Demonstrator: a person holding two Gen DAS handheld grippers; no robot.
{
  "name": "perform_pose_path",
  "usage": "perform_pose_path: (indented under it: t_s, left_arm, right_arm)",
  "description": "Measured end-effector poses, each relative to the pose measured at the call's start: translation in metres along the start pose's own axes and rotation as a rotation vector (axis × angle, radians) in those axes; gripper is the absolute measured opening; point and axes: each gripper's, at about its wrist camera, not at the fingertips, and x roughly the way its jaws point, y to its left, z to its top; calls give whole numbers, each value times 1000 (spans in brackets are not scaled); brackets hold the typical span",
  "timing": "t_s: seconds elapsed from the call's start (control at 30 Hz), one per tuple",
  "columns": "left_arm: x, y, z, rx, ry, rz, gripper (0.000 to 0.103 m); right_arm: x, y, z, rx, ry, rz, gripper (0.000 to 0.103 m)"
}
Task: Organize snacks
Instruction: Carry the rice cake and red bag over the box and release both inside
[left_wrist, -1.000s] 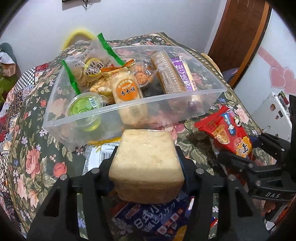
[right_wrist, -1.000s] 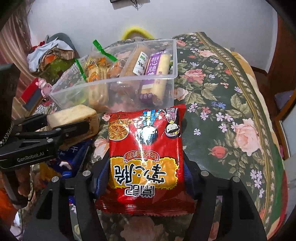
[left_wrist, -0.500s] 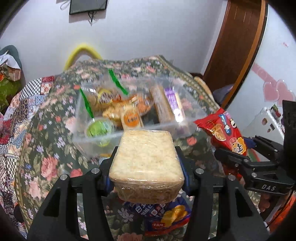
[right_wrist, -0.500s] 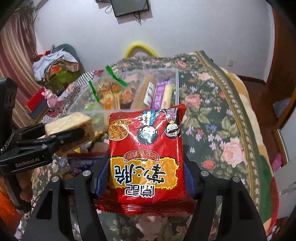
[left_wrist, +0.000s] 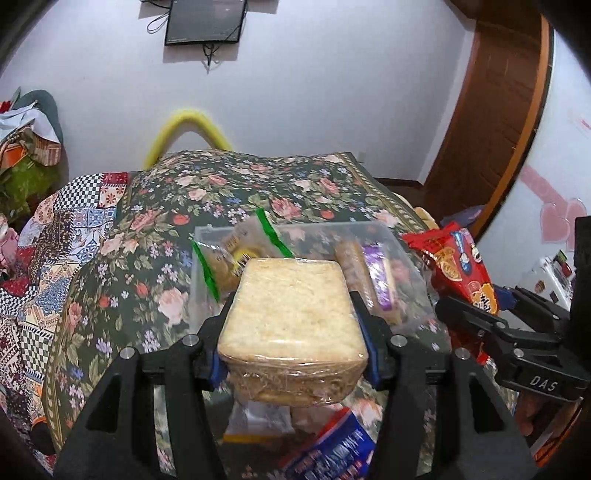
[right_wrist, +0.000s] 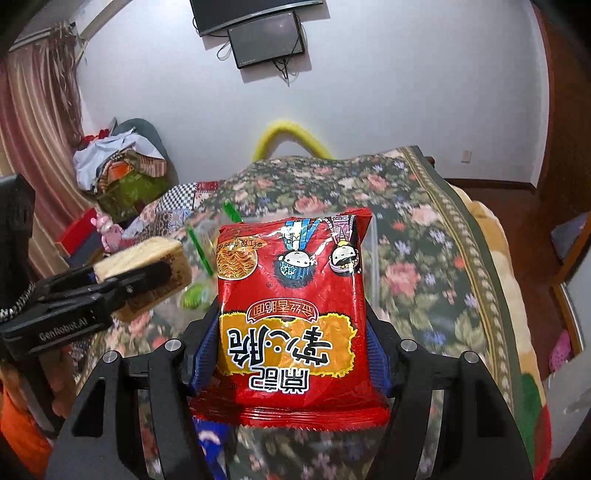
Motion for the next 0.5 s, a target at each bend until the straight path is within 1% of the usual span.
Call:
perform_pose_path:
  t_s: [0.2, 0.5]
  left_arm:
    - [29, 19, 11, -34, 27, 15, 55]
    - [64, 39, 13, -71, 62, 23, 55]
  right_arm:
    - [27, 6, 18, -13, 2, 0, 63]
    - [69, 11, 26, -10, 72, 6, 63]
